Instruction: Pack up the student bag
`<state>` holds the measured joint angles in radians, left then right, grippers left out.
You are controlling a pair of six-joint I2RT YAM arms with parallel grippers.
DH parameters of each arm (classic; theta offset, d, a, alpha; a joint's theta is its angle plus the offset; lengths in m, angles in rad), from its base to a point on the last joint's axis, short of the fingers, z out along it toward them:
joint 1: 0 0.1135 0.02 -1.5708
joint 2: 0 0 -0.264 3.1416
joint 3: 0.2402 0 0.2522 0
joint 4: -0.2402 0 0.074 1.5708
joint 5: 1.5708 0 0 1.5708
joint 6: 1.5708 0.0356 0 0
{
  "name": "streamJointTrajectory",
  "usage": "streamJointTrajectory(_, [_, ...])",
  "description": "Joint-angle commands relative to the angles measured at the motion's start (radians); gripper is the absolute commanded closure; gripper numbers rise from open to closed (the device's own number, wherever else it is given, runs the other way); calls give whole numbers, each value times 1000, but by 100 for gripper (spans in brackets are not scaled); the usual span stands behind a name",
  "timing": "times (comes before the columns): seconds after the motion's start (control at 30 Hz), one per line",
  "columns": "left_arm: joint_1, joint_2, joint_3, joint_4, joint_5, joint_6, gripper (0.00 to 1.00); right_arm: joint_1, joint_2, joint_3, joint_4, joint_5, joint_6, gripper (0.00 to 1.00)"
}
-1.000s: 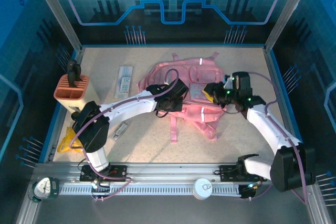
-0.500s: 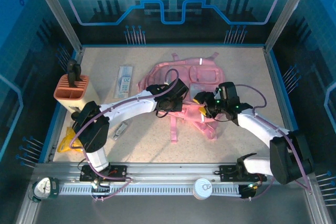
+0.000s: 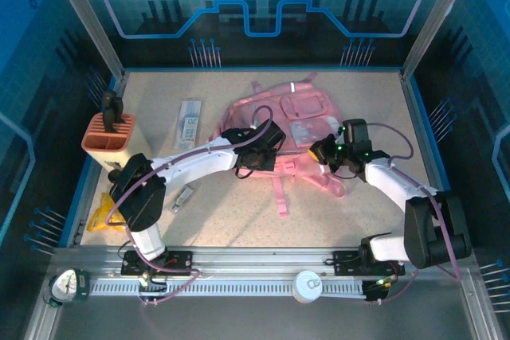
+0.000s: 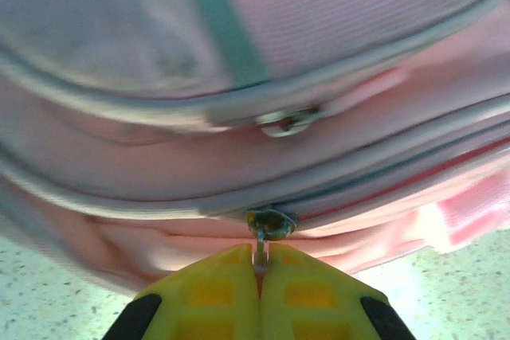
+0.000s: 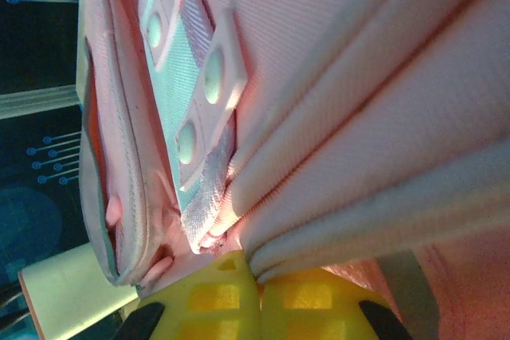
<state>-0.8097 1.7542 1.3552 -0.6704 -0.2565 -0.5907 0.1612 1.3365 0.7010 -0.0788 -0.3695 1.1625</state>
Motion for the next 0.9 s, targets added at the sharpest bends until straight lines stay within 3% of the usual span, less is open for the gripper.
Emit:
streamJointTrajectory(0.0, [62, -73, -52, -75, -60, 70, 100, -108, -11, 55, -69, 44, -120, 100])
streamJointTrajectory(0.1, [71, -83, -70, -75, -45, 72, 100, -170, 23, 104, -86, 18, -152, 100])
streamJointTrajectory(0.2, [61, -71, -61, -56, 53, 61, 100, -212, 75, 168, -88, 17, -178, 100])
streamJointTrajectory(0.33, [-24, -50, -21, 55, 164, 6, 100, -225, 190, 308, -99, -9, -218, 100])
streamJointTrajectory(0.37, [-47, -36, 3, 73, 163, -4, 100, -225, 221, 340, -97, -34, -228, 95])
streamJointTrajectory(0.43, [-77, 8, 71, 82, 157, -32, 100, -226, 256, 388, -127, -59, -242, 75])
streamJointTrajectory(0.6, [-82, 79, 161, 92, 172, -48, 100, -218, 167, 385, -233, -43, -314, 50])
streamJointTrajectory(0.7, [-82, 88, 174, 71, 153, -30, 100, -216, 79, 317, -281, -94, -329, 44])
streamJointTrajectory(0.87, [-82, 89, 159, 75, 165, -27, 100, -151, -62, 130, -265, -192, -260, 45])
